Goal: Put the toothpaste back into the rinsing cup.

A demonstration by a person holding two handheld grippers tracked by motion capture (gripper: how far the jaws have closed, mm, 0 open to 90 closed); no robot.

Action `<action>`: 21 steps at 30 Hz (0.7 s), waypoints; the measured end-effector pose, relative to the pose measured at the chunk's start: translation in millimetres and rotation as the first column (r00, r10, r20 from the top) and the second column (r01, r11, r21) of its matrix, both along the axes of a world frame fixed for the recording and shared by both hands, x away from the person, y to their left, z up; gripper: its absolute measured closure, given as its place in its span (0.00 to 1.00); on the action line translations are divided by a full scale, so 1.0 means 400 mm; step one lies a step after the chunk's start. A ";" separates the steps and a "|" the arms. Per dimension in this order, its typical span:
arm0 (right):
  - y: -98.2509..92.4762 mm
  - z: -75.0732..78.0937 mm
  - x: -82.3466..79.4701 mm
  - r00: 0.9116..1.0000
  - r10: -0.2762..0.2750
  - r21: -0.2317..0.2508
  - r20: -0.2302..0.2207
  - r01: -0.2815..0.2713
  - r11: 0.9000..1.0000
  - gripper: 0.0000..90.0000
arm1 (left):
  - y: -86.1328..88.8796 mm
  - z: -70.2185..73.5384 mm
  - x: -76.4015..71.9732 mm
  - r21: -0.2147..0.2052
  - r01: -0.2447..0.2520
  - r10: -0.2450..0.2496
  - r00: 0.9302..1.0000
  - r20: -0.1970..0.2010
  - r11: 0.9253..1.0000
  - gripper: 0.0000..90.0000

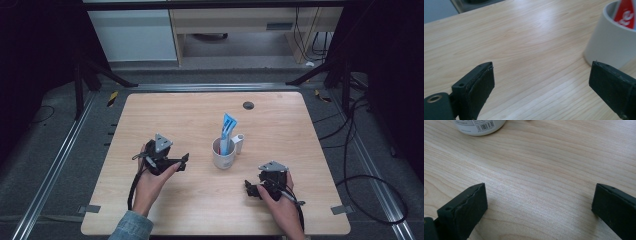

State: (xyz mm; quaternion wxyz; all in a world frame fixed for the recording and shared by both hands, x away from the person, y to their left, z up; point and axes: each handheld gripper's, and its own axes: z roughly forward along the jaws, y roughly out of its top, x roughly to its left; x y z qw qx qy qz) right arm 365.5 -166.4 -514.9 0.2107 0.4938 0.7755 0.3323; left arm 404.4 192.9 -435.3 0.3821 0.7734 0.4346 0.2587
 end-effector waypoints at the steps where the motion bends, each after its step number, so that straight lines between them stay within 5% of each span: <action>1: 0.000 0.000 0.000 1.000 0.000 -0.001 0.001 0.000 1.000 0.00 | 0.011 -0.004 0.003 0.003 -0.008 0.008 1.000 -0.005 1.000 0.06; 8: 0.000 0.000 0.000 1.000 0.001 0.002 0.000 -0.001 1.000 0.00 | 0.084 -0.047 0.018 0.057 -0.055 0.058 0.996 -0.063 0.997 0.06; 21: 0.003 -0.001 0.001 1.000 -0.010 -0.001 0.005 0.010 1.000 0.00 | 0.186 -0.119 0.049 0.148 -0.121 0.146 0.974 -0.173 0.982 0.06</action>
